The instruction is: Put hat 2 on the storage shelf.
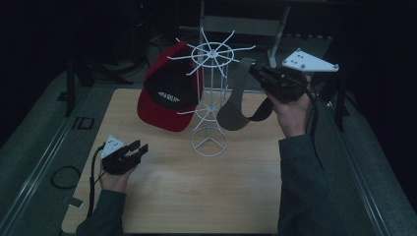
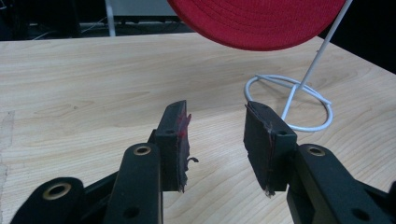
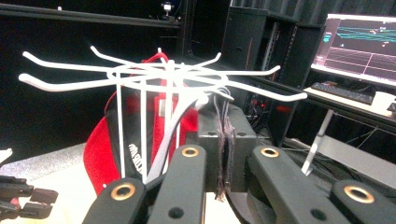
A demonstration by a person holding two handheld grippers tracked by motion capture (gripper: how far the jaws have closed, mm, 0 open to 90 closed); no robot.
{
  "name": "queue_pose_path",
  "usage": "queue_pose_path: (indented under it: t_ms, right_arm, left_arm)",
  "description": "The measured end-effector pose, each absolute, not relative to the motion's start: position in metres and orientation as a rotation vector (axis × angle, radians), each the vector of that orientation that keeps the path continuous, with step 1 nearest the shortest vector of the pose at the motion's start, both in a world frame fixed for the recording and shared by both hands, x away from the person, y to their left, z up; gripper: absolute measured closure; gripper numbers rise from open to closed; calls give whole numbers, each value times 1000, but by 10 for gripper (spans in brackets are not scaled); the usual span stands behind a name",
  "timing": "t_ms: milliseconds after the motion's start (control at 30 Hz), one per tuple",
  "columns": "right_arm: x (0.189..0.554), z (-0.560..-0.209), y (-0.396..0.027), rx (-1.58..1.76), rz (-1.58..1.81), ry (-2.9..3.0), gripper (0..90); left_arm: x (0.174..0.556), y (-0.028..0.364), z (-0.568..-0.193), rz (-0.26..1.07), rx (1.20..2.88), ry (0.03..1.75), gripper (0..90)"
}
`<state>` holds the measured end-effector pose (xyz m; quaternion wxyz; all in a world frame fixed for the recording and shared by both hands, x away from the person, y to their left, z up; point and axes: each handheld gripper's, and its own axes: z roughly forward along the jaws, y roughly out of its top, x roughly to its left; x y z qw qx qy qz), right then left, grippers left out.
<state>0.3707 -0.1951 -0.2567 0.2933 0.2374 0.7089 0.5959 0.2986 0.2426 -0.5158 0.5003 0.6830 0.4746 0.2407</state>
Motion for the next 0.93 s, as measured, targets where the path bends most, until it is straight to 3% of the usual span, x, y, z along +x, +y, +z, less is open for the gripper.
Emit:
queue_pose_path:
  t_ms: [267, 700, 933]
  right_arm:
    - [371, -259, -195, 627, 1564, 1917, 830]
    - [364, -268, -213, 651, 1523, 1885, 484]
    - [357, -270, -220, 632, 1514, 1887, 401]
  left_arm:
    - [298, 243, -516, 583, 1650, 1148, 604]
    - [298, 243, -516, 582, 1650, 1148, 602]
    - [298, 243, -515, 585, 1649, 1149, 601]
